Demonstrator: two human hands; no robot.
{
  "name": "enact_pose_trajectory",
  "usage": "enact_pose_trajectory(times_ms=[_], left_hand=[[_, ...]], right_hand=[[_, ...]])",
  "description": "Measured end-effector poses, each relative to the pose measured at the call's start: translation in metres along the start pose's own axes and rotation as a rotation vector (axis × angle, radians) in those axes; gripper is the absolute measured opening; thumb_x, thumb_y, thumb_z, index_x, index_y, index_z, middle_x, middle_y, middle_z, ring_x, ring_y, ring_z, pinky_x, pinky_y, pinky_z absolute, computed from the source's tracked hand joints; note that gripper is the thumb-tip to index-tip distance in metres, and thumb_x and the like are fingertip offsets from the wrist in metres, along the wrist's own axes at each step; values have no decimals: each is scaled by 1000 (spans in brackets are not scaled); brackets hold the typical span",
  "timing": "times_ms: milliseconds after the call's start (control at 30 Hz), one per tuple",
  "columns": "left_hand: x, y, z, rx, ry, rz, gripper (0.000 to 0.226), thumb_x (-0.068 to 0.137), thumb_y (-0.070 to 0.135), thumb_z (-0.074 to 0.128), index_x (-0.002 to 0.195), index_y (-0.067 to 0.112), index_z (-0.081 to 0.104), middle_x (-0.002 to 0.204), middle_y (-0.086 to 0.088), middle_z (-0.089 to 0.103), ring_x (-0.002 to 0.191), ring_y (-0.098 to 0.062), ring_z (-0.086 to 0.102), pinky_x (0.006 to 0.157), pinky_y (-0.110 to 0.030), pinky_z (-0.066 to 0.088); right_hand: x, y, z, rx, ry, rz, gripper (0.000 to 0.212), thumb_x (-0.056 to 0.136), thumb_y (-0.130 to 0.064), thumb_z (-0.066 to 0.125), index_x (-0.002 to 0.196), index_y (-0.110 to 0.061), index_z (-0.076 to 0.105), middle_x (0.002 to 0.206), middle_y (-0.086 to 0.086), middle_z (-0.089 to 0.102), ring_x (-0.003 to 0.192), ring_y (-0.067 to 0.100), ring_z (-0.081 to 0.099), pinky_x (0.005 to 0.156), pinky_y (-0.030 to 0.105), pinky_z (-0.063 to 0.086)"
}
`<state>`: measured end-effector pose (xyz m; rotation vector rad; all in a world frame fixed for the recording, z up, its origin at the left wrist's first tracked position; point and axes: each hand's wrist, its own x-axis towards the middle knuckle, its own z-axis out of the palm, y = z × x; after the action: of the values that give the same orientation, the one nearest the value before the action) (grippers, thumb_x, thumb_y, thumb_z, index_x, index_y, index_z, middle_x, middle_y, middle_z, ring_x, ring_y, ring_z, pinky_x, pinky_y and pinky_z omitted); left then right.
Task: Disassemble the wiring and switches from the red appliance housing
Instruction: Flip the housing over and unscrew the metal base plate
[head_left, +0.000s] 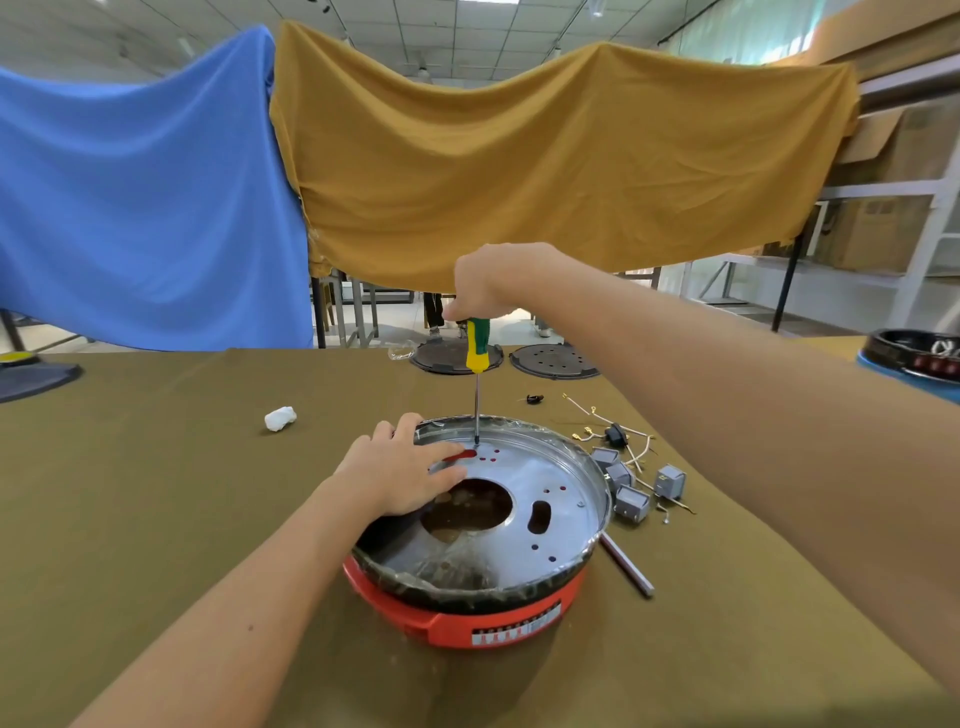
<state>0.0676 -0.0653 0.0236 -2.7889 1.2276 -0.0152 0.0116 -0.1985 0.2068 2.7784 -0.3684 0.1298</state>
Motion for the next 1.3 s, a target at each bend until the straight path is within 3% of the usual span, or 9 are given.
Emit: enact_pose_trajectory(times_ms=[267, 367, 500, 667, 800, 900, 1000, 1100, 1300], left_hand=[[0, 0, 1, 5, 7, 2, 55, 93, 75, 17, 146, 59, 21, 162, -5, 10, 142, -36, 25, 109, -49, 31], [1, 0, 1, 12, 5, 5, 55, 93, 74, 17, 146, 59, 21, 162, -5, 10, 142, -37, 25, 110, -49, 31], [1, 0, 1, 9, 0, 4, 55, 94, 73, 17, 146, 58, 21, 162, -6, 10, 141, -37, 25, 110, -49, 30], [-2, 1, -1, 4, 12, 4, 53, 94, 73, 19, 145, 59, 23, 162, -5, 12, 141, -36, 26, 108, -48, 32], [-3, 1, -2, -4, 9, 7, 54, 94, 73, 19, 145, 59, 24, 161, -5, 12, 141, -36, 26, 108, -47, 32], [-3, 0, -1, 7, 9, 4, 54, 93, 74, 18, 145, 59, 23, 161, -5, 11, 141, -36, 25, 108, -47, 32], [-2, 1, -1, 2, 3, -1, 55, 93, 74, 18, 145, 59, 22, 162, -5, 10, 142, -36, 25, 108, -47, 32], [-1, 1, -1, 2, -3, -3, 55, 93, 74, 18, 145, 59, 22, 162, -5, 10, 142, -36, 24, 109, -49, 32], [-1, 1, -1, 15, 3, -2, 55, 93, 74, 17, 146, 59, 22, 161, -6, 11, 141, -37, 26, 108, -49, 32]], right_hand=[[-2, 23, -8, 443, -193, -179, 17, 96, -5, 61, 106, -18, 55, 97, 3, 52, 74, 16, 52, 60, 24, 48], [-5, 24, -1, 380, -178, -106, 29, 94, -33, 68, 111, -14, 56, 106, 6, 58, 84, 21, 61, 67, 29, 55], [-7, 20, 4, -10, -69, 48, 61, 97, -68, 39, 83, -11, 56, 81, 5, 59, 66, 19, 56, 54, 31, 39], [-2, 28, -1, 246, -145, -150, 27, 100, -33, 57, 115, -12, 51, 105, 11, 56, 80, 25, 51, 65, 32, 45], [-4, 20, -3, 458, -168, -239, 21, 94, -1, 58, 103, -20, 52, 103, 10, 53, 77, 25, 50, 59, 28, 46], [-5, 9, -2, 395, -148, -149, 34, 96, -37, 63, 119, -17, 49, 98, 2, 54, 81, 23, 58, 68, 32, 54], [-8, 2, 2, 33, -26, 28, 65, 98, -67, 35, 118, -10, 56, 97, 3, 55, 71, 21, 56, 60, 32, 41], [0, 6, 7, -58, 52, 39, 51, 103, -52, 39, 87, -7, 56, 84, 2, 55, 67, 19, 50, 58, 31, 36], [-5, 18, -9, 460, -182, -201, 15, 94, -5, 61, 96, -19, 57, 107, 6, 52, 81, 17, 54, 67, 29, 53]])
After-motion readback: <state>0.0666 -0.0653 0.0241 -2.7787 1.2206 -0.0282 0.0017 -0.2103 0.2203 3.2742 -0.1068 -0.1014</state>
